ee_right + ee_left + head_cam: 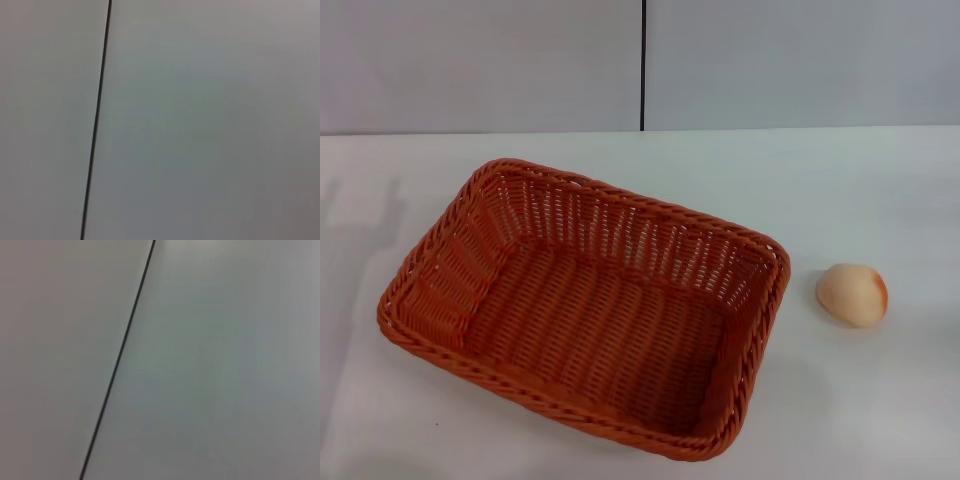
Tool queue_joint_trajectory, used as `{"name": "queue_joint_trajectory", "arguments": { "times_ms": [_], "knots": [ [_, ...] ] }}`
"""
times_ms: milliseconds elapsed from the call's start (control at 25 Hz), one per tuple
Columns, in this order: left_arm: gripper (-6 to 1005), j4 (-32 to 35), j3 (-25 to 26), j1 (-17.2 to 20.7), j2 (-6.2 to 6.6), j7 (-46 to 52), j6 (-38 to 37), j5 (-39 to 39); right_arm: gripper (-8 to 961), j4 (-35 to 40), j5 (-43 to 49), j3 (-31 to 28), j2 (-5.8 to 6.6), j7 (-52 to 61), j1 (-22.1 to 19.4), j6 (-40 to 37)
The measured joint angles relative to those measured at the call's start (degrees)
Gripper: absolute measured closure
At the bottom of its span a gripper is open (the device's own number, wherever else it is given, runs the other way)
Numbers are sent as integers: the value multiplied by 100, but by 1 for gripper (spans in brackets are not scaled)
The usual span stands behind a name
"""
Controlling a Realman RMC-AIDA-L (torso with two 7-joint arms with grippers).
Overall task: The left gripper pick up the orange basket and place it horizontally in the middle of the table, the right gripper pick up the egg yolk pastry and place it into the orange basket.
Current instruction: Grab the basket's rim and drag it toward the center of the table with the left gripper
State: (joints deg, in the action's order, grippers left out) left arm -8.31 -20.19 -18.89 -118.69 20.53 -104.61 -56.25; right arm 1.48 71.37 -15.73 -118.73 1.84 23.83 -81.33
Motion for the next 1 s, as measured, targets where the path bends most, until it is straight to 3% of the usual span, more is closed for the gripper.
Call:
{"name": "queue_joint_trajectory", "arguments": {
  "times_ms": [440, 600, 800, 880, 1000],
  "knots": [
    [230, 57, 8, -16, 14, 152, 61, -69, 170, 0, 42, 88, -1, 39, -9, 102],
    [230, 214, -21, -21, 35, 684, 181, -150, 170, -1, 44, 130, 2, 131, 3, 111],
    [230, 904, -66, 6, 63, 1768, 407, -423, 171, -1, 44, 141, 2, 156, -3, 45],
    [230, 1978, -88, 44, 91, 3236, 668, -837, 171, -2, 44, 140, -3, 157, -15, 29],
    [230, 2616, -89, 28, 112, 3950, 720, -1186, 171, -4, 49, 140, -10, 158, -38, 28]
  ]
}}
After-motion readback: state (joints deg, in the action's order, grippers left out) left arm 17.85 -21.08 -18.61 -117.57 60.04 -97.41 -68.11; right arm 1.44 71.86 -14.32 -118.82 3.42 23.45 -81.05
